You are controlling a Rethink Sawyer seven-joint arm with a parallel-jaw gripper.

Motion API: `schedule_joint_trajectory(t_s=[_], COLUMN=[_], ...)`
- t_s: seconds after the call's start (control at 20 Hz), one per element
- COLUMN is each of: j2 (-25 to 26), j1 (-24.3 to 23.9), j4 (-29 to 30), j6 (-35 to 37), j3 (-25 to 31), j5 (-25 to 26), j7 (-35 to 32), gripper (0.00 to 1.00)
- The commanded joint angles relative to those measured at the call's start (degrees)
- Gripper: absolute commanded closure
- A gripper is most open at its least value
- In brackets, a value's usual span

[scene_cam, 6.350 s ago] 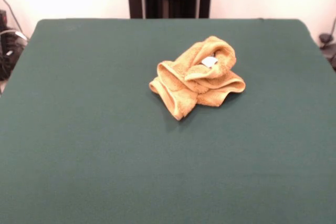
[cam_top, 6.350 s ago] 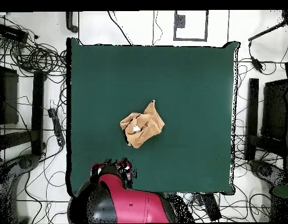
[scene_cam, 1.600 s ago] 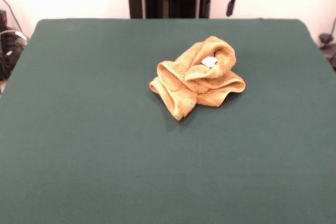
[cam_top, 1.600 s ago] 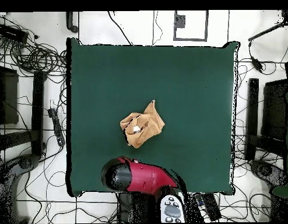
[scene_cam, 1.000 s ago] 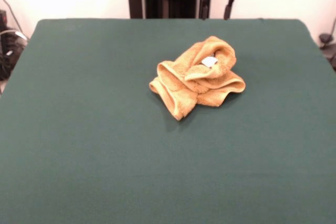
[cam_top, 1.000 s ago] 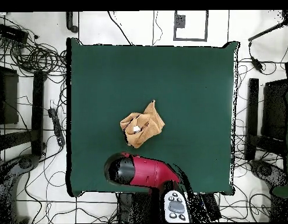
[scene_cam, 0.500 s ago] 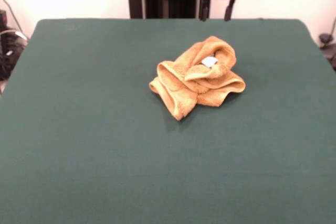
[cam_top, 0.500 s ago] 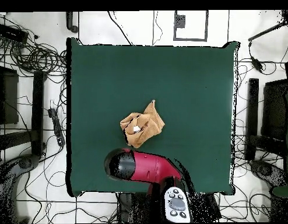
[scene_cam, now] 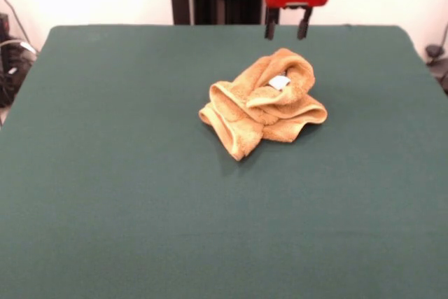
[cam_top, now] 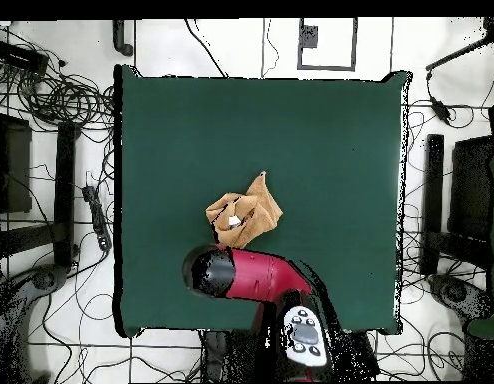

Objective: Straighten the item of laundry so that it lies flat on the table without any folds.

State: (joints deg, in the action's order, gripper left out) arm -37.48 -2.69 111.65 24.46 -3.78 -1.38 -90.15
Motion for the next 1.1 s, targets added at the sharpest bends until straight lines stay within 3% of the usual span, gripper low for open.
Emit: schedule_joint_trajectory(t_s=[0.05, 1.1], j2=[4.0, 3.99], j1=[0.16, -1.21], j4=[-6.6, -6.59], j6=[5.87, 5.48], j3=[1.28, 2.84], j5=[-0.16, 0.32], j7=[-7.95, -6.14], gripper=[0.0, 0.0])
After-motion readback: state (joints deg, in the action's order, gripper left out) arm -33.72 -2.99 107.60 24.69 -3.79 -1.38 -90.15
